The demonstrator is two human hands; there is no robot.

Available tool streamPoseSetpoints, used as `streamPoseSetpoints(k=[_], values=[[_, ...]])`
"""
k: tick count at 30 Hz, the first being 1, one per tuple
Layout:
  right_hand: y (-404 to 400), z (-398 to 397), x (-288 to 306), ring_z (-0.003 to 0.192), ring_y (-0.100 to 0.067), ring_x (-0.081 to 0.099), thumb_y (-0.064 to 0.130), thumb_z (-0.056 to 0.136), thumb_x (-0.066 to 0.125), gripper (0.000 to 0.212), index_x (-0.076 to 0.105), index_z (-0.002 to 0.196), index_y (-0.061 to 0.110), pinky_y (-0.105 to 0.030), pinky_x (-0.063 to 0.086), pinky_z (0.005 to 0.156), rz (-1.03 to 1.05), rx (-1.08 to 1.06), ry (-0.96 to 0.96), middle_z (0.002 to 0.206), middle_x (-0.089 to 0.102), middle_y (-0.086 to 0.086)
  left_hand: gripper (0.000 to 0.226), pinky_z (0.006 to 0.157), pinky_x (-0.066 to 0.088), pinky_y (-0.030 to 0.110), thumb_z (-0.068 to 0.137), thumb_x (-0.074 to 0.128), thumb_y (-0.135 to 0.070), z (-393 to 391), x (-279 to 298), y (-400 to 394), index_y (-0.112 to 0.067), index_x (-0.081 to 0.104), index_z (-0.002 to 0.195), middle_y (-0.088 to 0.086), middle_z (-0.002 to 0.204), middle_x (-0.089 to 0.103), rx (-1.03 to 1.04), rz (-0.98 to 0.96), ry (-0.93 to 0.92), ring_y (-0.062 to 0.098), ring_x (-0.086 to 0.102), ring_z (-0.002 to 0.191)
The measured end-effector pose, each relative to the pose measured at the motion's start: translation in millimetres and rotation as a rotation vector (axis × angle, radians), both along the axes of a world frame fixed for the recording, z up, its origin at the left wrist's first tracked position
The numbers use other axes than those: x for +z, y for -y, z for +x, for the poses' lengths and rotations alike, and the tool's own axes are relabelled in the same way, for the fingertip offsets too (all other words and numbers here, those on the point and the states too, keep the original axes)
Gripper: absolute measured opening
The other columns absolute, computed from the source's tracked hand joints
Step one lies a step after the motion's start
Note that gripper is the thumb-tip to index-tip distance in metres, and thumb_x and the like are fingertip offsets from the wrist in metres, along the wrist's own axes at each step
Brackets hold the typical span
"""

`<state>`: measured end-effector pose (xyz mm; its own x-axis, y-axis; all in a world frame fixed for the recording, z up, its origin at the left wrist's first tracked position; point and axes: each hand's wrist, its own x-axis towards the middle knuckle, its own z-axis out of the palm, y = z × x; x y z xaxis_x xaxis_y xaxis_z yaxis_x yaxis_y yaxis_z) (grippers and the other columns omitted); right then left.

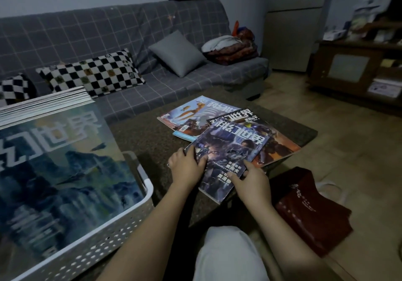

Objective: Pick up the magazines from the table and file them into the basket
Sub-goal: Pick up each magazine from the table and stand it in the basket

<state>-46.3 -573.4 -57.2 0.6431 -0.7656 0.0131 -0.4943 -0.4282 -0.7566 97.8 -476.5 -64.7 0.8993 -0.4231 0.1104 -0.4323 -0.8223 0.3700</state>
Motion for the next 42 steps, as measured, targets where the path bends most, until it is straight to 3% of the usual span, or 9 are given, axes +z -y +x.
streamPoseSetpoints(k=[3,7,13,18,26,30,34,38,42], values=[[5,-3,-2,0.121,-0.031,0.048,0.032,0.083,0.067,0.069,0.036,0.14,0.009,-0.035,0.043,0.092,0.062,-0.062,0.033,0.132,0.05,-0.018,0.076,0.1,0.032,0.042,0.078,0.052,-0.067,-9,3,-2,-0.019,0.042,0.136,0.017,0.128,0.047,0.081,-0.061,0.0,0.033,0.042,0.119],[8,-14,-7,0.118,-0.032,0.05,0.022,0.085,0.065,0.058,0.041,0.135,0.006,-0.036,0.043,0.093,0.165,-0.117,0.116,0.13,0.051,-0.019,0.056,0.086,0.046,0.04,0.082,0.059,-0.055,-23,11,-11,-0.009,0.054,0.114,0.015,0.118,0.052,0.152,-0.154,-0.09,0.032,0.054,0.105],[4,-40,-2,0.098,-0.029,0.061,0.015,0.088,0.061,0.039,0.05,0.125,0.012,-0.046,0.051,0.087,0.339,-0.14,0.315,0.114,0.06,-0.014,0.03,0.081,0.049,0.039,0.086,0.061,-0.038,-62,30,-23,-0.016,0.053,0.104,0.007,0.103,0.067,0.213,-0.395,-0.135,0.028,0.062,0.095],[-7,-64,21,0.085,-0.019,0.062,0.018,0.09,0.057,0.041,0.046,0.129,0.022,-0.032,0.049,0.068,0.331,-0.108,0.531,0.1,0.063,-0.006,0.023,0.075,0.047,0.034,0.085,0.062,-0.037,-96,64,-39,-0.021,0.055,0.101,0.0,0.095,0.068,0.212,-0.729,-0.057,0.024,0.063,0.088],[-59,-66,81,0.096,-0.018,0.065,0.009,0.091,0.055,0.039,0.046,0.125,0.025,-0.04,0.052,0.085,0.42,0.137,0.77,0.103,0.067,-0.004,0.017,0.083,0.052,0.035,0.085,0.066,-0.023,-121,118,-112,-0.02,0.061,0.102,-0.003,0.097,0.068,0.151,-1.111,0.001,0.014,0.064,0.09],[-93,-51,98,0.092,-0.011,0.065,0.008,0.091,0.055,0.039,0.045,0.122,0.03,-0.03,0.052,0.075,0.454,0.296,0.793,0.099,0.067,0.001,0.018,0.084,0.052,0.035,0.086,0.065,-0.019,-123,130,-163,-0.015,0.062,0.104,0.001,0.1,0.069,0.195,-1.213,0.04,0.014,0.064,0.092],[-133,-29,110,0.08,-0.006,0.065,0.003,0.09,0.055,0.039,0.044,0.119,0.027,-0.016,0.053,0.063,0.479,0.447,0.793,0.09,0.068,0.0,0.013,0.081,0.051,0.033,0.087,0.065,-0.021,-119,128,-216,-0.021,0.06,0.099,-0.001,0.098,0.068,0.27,-1.265,0.084,0.013,0.064,0.092],[-167,0,119,0.079,-0.014,0.065,-0.002,0.09,0.053,0.037,0.045,0.115,0.023,-0.023,0.054,0.066,0.531,0.547,0.758,0.089,0.068,-0.007,0.012,0.072,0.05,0.027,0.084,0.068,-0.015,-109,124,-256,-0.017,0.059,0.092,0.001,0.087,0.067,0.354,-1.303,0.16,0.015,0.063,0.081],[-184,30,127,0.071,-0.008,0.061,-0.007,0.086,0.056,0.033,0.049,0.106,0.019,-0.016,0.052,0.057,0.519,0.548,0.763,0.083,0.063,-0.003,0.01,0.063,0.051,0.023,0.079,0.073,-0.015,-96,121,-283,-0.018,0.063,0.078,0.003,0.077,0.069,0.423,-1.259,0.178,0.013,0.063,0.07]])
